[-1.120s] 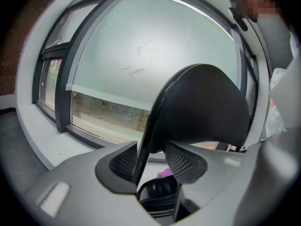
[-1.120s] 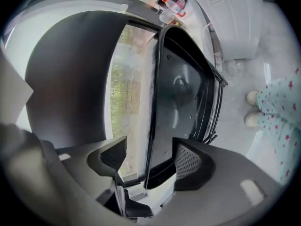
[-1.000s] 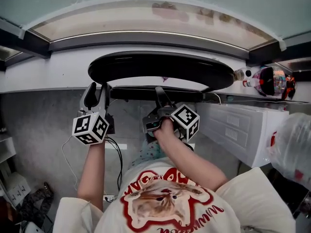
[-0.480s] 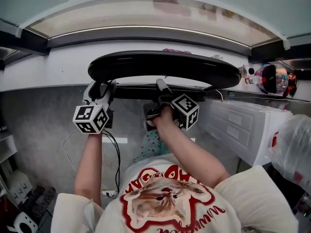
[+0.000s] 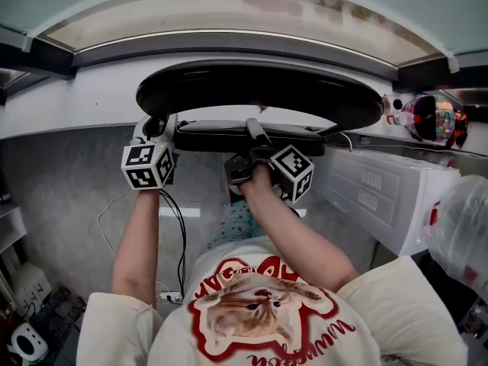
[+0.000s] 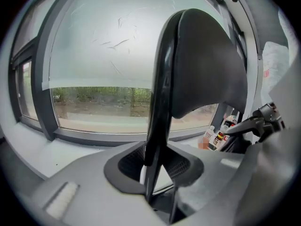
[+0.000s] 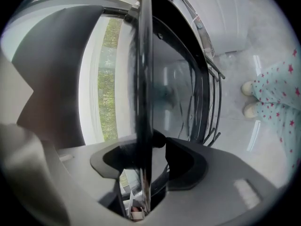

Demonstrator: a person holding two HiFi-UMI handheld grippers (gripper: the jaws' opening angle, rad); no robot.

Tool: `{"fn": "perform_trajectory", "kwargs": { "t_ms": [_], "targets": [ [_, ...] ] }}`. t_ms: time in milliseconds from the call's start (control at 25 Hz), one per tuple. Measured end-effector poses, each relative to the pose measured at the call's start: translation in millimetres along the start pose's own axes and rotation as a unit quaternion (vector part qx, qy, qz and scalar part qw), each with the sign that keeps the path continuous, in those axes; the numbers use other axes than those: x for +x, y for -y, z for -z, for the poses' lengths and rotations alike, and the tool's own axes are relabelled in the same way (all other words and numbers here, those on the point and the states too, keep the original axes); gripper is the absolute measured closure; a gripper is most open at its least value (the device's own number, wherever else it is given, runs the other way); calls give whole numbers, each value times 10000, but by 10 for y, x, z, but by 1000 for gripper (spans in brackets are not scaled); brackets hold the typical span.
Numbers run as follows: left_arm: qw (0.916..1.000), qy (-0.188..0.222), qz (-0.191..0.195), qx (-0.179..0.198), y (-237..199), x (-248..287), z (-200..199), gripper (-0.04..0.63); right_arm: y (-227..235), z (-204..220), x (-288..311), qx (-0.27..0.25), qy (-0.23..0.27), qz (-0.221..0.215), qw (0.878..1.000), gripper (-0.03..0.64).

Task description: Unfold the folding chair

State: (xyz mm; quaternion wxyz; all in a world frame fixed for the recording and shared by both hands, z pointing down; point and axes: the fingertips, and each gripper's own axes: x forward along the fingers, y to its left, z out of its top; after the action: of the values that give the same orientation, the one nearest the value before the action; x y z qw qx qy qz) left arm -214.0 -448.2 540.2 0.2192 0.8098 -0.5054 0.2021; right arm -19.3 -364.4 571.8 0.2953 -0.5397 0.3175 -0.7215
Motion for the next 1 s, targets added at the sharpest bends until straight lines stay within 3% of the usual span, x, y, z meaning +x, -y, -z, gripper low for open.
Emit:
{"fn": "perform_trajectory", "kwargs": {
  "t_ms": [240,400,560,840,1000],
  "targets": [
    [9996,289,-34,-59,-36,-22,5,486,145,107,-166,-139,-135,-127,9997,383],
    [9986,438,228,183,22,-66,79,489,349,175,-377,-168,-249,-43,9995,414],
    [9981,464,348,188,33,-25,133,491,578,228,-550,-304,-338,103,9989,442],
    [9968,700,181,341,90,-51,290,494,904,272,-749,-378,-539,-79,9978,459],
    [9978,514,58,424,37,-49,376,494,1105,391,-854,-386,-593,-277,9971,453]
  ]
}}
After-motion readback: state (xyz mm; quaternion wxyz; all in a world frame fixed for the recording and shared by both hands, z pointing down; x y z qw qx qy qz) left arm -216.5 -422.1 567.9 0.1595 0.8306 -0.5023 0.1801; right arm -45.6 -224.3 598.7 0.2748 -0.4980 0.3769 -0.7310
